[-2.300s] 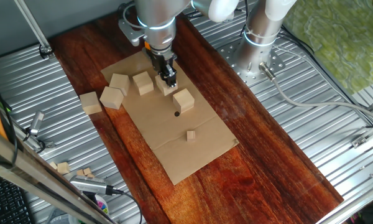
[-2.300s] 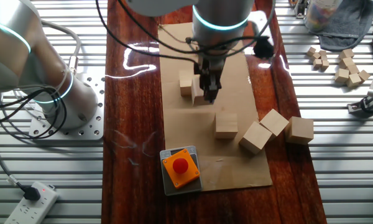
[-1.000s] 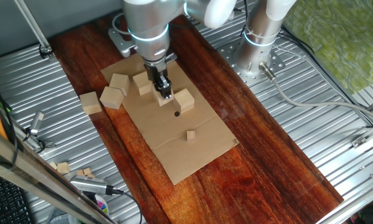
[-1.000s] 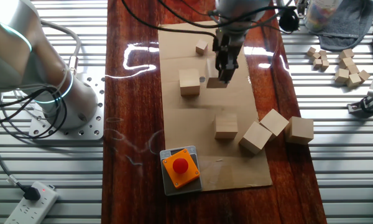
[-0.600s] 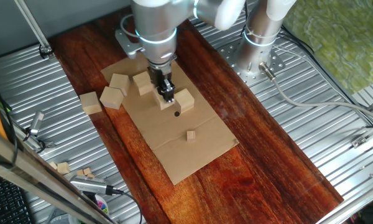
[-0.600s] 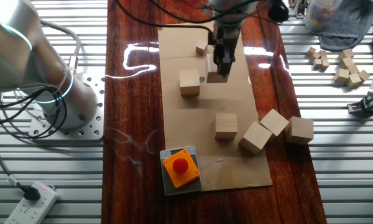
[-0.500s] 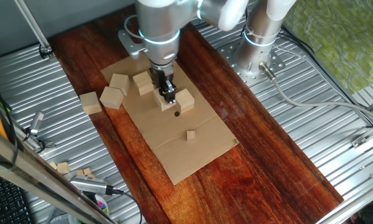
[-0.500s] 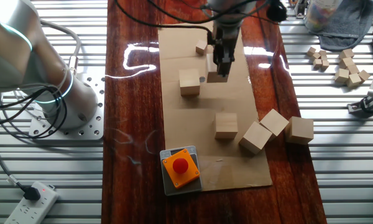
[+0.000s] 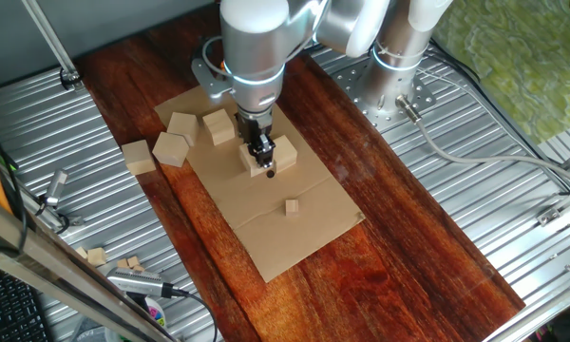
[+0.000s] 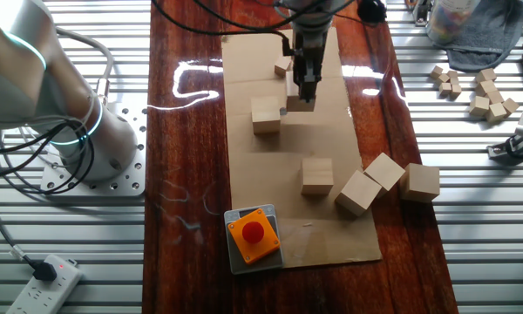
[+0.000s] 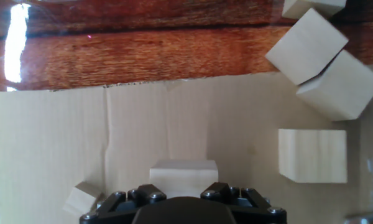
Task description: Stack the blocks into a pyramid shape
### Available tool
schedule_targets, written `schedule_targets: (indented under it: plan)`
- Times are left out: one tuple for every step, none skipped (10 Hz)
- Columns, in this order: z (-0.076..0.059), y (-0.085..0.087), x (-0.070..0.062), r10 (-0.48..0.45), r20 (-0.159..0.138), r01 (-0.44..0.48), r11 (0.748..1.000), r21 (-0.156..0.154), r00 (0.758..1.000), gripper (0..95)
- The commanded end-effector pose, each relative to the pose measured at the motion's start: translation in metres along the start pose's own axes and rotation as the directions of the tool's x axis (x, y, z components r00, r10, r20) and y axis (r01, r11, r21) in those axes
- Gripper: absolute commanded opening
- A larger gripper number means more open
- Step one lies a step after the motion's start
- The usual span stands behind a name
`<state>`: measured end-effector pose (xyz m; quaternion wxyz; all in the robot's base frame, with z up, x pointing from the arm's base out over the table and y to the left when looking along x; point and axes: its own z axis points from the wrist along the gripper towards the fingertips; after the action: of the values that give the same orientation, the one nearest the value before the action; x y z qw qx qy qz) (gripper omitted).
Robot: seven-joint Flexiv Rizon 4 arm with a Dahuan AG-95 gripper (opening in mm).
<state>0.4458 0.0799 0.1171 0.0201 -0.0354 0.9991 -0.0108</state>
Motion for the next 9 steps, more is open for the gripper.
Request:
schedule_targets:
  plan:
    - [0.008,-0.005,0.001,-0.03,0.041,0.031,0.999,-0.007,0.999,0.0]
    - [0.014,-0.006,-0.001,-0.028,0.054,0.028,1.0,-0.007,0.998,0.0]
    - [0.017,-0.007,-0.002,-0.025,0.054,0.026,1.0,-0.004,0.998,0.0]
    - [0.018,-0.007,-0.002,-0.024,0.054,0.024,1.0,-0.005,0.998,0.0]
    - [0.019,-0.008,-0.002,-0.027,0.053,0.027,1.0,-0.004,0.998,0.0]
    - [0.019,-0.008,-0.002,-0.028,0.05,0.028,1.0,-0.002,0.998,0.0]
    - [0.02,-0.008,-0.002,-0.031,0.05,0.031,1.0,-0.001,0.998,0.0]
    - [0.024,-0.01,-0.002,-0.035,0.051,0.035,0.999,-0.001,0.998,0.0]
    - [0.026,-0.01,-0.002,-0.036,0.051,0.036,0.999,0.0,0.998,0.0]
